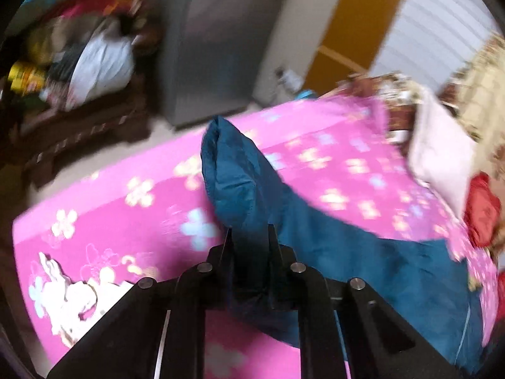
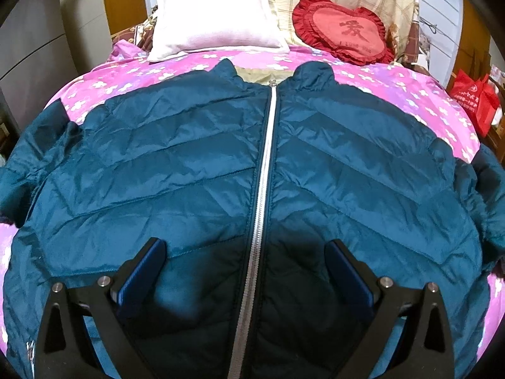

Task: Fold large clothes
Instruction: 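Grasp the jacket front panel with the left gripper and lift it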

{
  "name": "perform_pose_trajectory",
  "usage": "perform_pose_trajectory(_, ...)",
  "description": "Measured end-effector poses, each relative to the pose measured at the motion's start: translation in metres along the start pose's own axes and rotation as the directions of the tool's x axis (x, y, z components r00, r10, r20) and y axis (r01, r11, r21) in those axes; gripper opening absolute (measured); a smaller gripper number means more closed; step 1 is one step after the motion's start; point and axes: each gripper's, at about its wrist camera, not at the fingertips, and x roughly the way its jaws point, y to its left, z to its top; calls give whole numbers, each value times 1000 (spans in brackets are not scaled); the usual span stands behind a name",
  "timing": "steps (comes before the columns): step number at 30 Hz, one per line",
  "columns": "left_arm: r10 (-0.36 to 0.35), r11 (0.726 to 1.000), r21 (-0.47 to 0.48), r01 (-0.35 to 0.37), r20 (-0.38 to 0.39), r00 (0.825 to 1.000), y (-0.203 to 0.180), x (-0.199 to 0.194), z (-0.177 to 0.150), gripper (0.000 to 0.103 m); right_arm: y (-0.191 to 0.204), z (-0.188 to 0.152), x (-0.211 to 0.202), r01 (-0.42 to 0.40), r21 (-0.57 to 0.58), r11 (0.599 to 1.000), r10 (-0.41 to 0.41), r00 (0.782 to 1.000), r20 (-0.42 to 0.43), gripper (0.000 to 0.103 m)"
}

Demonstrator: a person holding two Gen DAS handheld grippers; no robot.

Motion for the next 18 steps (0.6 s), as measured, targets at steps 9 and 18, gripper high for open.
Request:
perform_pose_trajectory(9, -194, 955, 233, 184, 21, 981, -128, -78, -31, 0, -14, -9, -40, 12, -40, 999, -11, 999, 40, 103)
perform_pose_trajectory(18, -299, 863, 415, 289, -43, 953, -231, -116, -92, 0, -67, -28, -67, 26, 21, 999, -27, 998, 55, 103)
